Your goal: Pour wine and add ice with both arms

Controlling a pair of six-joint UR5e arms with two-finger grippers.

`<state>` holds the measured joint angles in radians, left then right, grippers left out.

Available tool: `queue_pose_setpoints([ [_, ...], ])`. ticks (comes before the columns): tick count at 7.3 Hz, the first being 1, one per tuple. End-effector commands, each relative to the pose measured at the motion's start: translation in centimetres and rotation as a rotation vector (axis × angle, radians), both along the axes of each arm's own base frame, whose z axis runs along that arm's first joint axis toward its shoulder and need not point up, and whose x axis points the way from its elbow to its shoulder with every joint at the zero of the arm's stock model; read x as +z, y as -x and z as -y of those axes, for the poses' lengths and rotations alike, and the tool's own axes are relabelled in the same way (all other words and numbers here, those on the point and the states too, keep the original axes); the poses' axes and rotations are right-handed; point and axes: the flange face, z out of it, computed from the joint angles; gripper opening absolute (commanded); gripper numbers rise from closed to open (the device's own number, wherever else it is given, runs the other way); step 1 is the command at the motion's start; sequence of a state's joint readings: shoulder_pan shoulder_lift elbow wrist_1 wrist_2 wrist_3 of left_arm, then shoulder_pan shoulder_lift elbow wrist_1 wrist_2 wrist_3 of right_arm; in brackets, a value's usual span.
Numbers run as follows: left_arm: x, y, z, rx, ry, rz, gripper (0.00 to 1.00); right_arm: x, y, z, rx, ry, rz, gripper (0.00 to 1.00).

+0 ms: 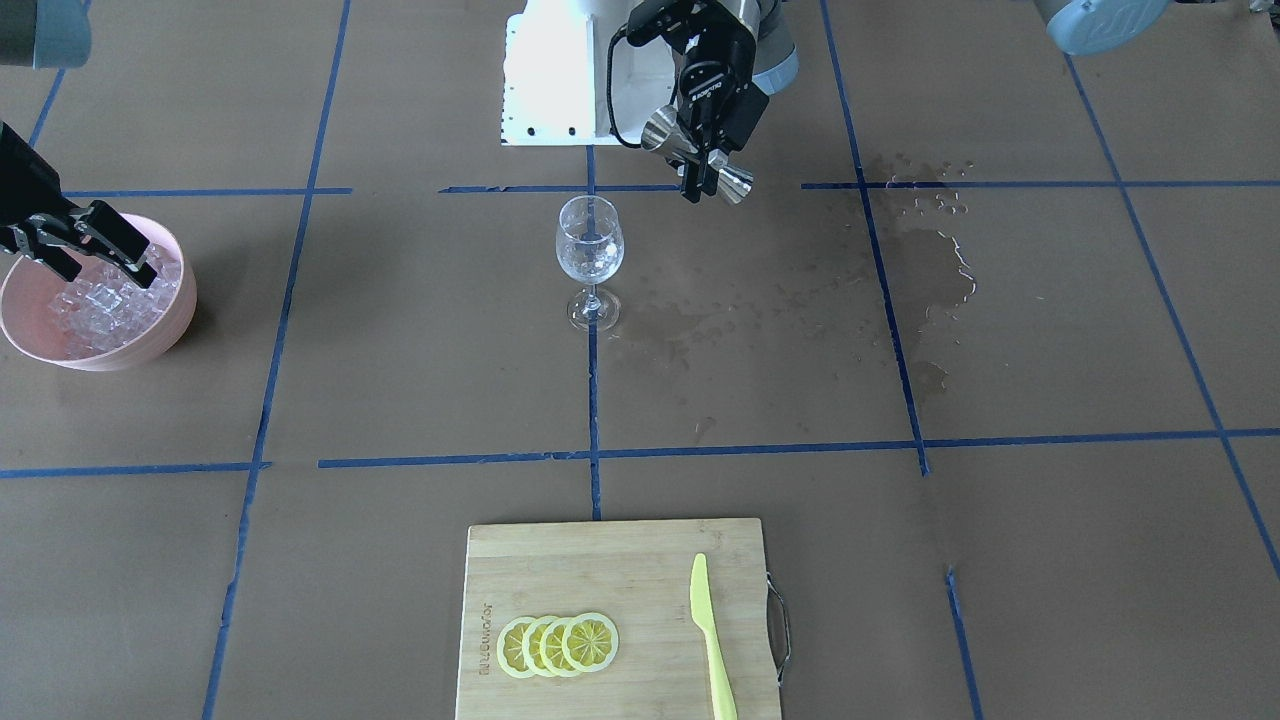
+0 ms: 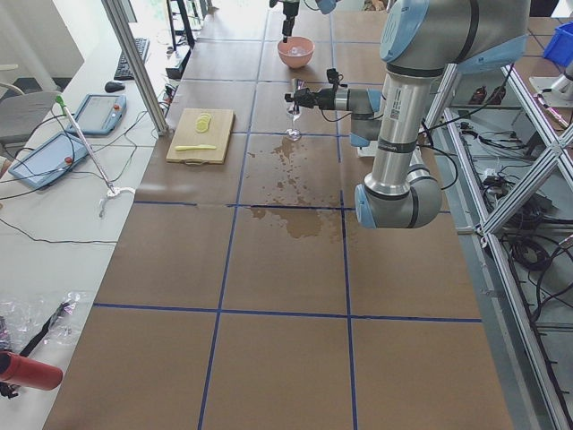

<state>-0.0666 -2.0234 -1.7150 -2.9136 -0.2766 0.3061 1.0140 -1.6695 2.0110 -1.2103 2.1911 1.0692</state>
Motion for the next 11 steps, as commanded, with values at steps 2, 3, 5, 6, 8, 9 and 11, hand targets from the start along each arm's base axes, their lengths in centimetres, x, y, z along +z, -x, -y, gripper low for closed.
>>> queue_pose_setpoints([
  [2,2.1,2.2,0.0,0.028,0.039,-0.426,0.0,0.6,-0.1,0.0,0.005,0.006,-0.013,1.0],
  [3,3.1,2.9,-0.1,0.035,0.043,-0.489,0.0,0.9,-0.1,0.1,0.011,0.007,-0.023,1.0],
  [5,3.6,4.5,-0.4,-0.024,0.069,-0.628,0.0,1.0,-0.1,-0.1,0.009,0.011,-0.023,1.0],
  [6,3.8,4.7,-0.5,-0.023,0.069,-0.645,0.0,0.9,0.1,-0.2,0.002,0.012,-0.02,1.0],
  [8,4.4,5.4,-0.7,-0.099,0.103,-0.671,0.0,0.9,0.4,-0.3,-0.007,0.014,-0.016,1.0],
  [9,4.5,5.6,-0.8,-0.093,0.103,-0.7,0.0,1.0,0.4,-0.4,-0.006,0.013,-0.021,1.0],
  [11,5.9,5.5,-1.6,-0.079,0.108,-0.663,0.0,2.5,0.7,-1.0,0.003,0.011,-0.071,1.0],
])
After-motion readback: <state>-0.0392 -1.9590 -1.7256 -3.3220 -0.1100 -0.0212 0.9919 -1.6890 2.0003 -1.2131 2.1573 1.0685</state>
